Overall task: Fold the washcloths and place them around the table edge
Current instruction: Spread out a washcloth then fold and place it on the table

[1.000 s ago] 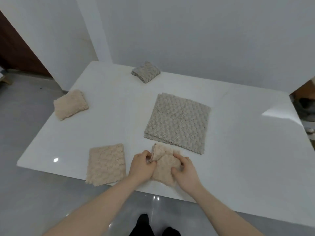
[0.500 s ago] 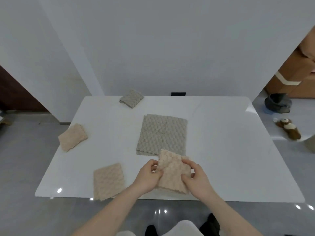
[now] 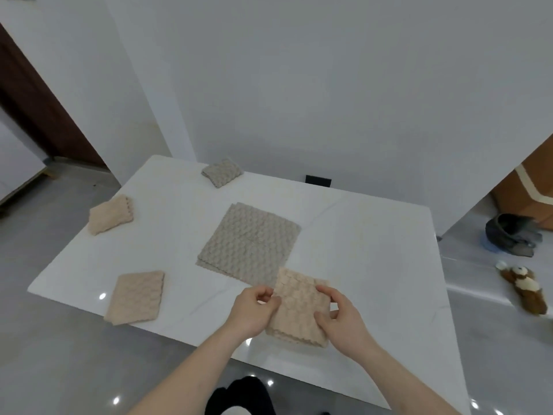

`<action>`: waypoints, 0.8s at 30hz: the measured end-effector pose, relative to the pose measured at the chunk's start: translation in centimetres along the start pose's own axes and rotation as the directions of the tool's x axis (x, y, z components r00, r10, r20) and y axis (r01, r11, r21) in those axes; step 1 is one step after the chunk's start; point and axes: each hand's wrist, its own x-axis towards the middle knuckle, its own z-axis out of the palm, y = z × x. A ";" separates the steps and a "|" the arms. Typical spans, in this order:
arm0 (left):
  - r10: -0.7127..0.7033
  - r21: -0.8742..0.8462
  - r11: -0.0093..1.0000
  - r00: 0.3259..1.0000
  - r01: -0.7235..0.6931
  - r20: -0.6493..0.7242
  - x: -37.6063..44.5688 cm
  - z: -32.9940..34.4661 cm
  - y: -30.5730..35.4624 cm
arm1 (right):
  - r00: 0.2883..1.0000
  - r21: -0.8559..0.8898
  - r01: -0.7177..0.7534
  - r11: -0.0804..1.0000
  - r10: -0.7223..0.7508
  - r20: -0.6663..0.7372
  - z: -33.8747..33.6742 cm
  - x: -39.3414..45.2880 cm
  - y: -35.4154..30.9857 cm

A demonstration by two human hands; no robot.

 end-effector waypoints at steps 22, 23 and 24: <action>-0.022 0.024 0.999 0.998 0.023 -0.055 5.8 7.7 4.3 | 0.999 -0.061 -0.052 0.997 0.053 0.014 -9.6 6.5 0.9; -0.019 0.022 1.000 0.998 0.020 -0.057 6.1 8.2 4.6 | 0.998 -0.065 -0.051 0.997 0.052 0.020 -10.0 6.9 1.0; -0.020 0.020 1.000 0.998 0.021 -0.063 6.3 8.6 4.8 | 0.999 -0.071 -0.047 0.996 0.049 0.024 -10.4 7.2 1.3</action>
